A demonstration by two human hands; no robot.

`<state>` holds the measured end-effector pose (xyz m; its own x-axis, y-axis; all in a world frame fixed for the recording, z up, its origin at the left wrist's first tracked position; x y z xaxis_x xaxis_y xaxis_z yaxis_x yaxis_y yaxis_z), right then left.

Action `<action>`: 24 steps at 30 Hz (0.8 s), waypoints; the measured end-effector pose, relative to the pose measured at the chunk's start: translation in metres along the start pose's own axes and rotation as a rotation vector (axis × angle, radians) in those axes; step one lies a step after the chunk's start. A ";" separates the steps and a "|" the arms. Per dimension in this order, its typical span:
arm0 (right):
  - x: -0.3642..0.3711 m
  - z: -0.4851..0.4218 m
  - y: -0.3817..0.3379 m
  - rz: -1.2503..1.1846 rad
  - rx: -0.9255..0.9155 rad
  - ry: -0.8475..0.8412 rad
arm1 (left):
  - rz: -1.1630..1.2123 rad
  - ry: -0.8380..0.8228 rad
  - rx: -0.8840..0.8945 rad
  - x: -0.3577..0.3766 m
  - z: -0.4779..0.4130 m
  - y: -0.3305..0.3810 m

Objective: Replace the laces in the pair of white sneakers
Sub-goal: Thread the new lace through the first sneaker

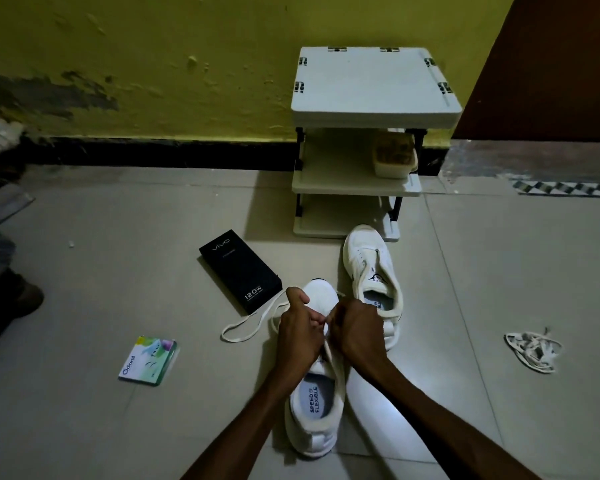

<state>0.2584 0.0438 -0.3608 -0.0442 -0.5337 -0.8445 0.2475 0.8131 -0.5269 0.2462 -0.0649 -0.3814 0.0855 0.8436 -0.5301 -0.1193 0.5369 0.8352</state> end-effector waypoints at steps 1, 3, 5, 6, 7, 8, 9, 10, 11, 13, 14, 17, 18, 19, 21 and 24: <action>0.003 0.000 -0.002 0.041 -0.012 -0.004 | 0.016 -0.001 -0.002 -0.001 0.001 0.001; 0.006 0.001 -0.007 0.197 -0.035 -0.010 | 0.025 -0.007 0.001 -0.001 0.001 0.002; 0.003 0.002 -0.014 0.312 -0.069 -0.007 | 0.013 -0.023 0.015 -0.002 0.002 0.003; -0.001 0.001 -0.016 0.324 -0.086 -0.007 | 0.007 -0.029 0.022 -0.003 0.002 0.003; -0.004 0.000 -0.017 0.320 -0.109 -0.005 | 0.002 -0.033 0.031 -0.003 0.003 0.003; -0.009 -0.001 -0.020 0.310 -0.139 0.007 | -0.005 -0.037 0.036 -0.004 0.003 0.002; -0.015 -0.002 -0.022 0.303 -0.176 0.035 | 0.008 -0.046 0.032 -0.004 0.003 0.003; -0.023 -0.004 -0.025 0.291 -0.203 0.076 | 0.062 -0.061 0.011 -0.004 0.004 0.004; -0.033 -0.007 -0.029 0.269 -0.230 0.135 | 0.136 -0.075 -0.009 -0.005 0.005 0.005; -0.061 -0.014 -0.038 0.177 -0.258 0.239 | 0.353 -0.067 -0.083 -0.006 0.006 0.011; -0.076 -0.016 -0.043 0.113 -0.275 0.291 | 0.448 -0.059 -0.151 -0.006 0.005 0.011; -0.106 -0.022 -0.051 -0.084 -0.307 0.287 | 0.486 -0.105 -0.188 -0.007 0.009 0.013; -0.107 -0.023 -0.050 -0.215 -0.277 0.226 | 0.364 -0.127 -0.128 -0.008 0.009 0.010; -0.105 -0.022 -0.050 -0.398 -0.222 0.118 | 0.164 -0.135 -0.023 -0.011 0.008 0.008; -0.091 -0.018 -0.047 -0.802 -0.032 -0.151 | -0.171 -0.124 0.191 -0.015 0.001 0.007; -0.068 -0.015 -0.035 -0.801 0.149 -0.228 | -0.512 -0.158 0.394 -0.025 -0.020 0.019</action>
<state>0.2381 0.0553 -0.2870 -0.0684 -0.9826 -0.1724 0.3499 0.1382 -0.9266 0.2218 -0.0752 -0.3549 0.1830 0.4555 -0.8712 0.3426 0.8011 0.4908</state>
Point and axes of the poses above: each hand's wrist, its own z-axis away from the middle knuckle, its own x-axis out of the palm, y = z × x, the point moved 1 cm from there along -z, towards the middle knuckle, and after that the axes turned 4 degrees about z, right-handed, at the moved point
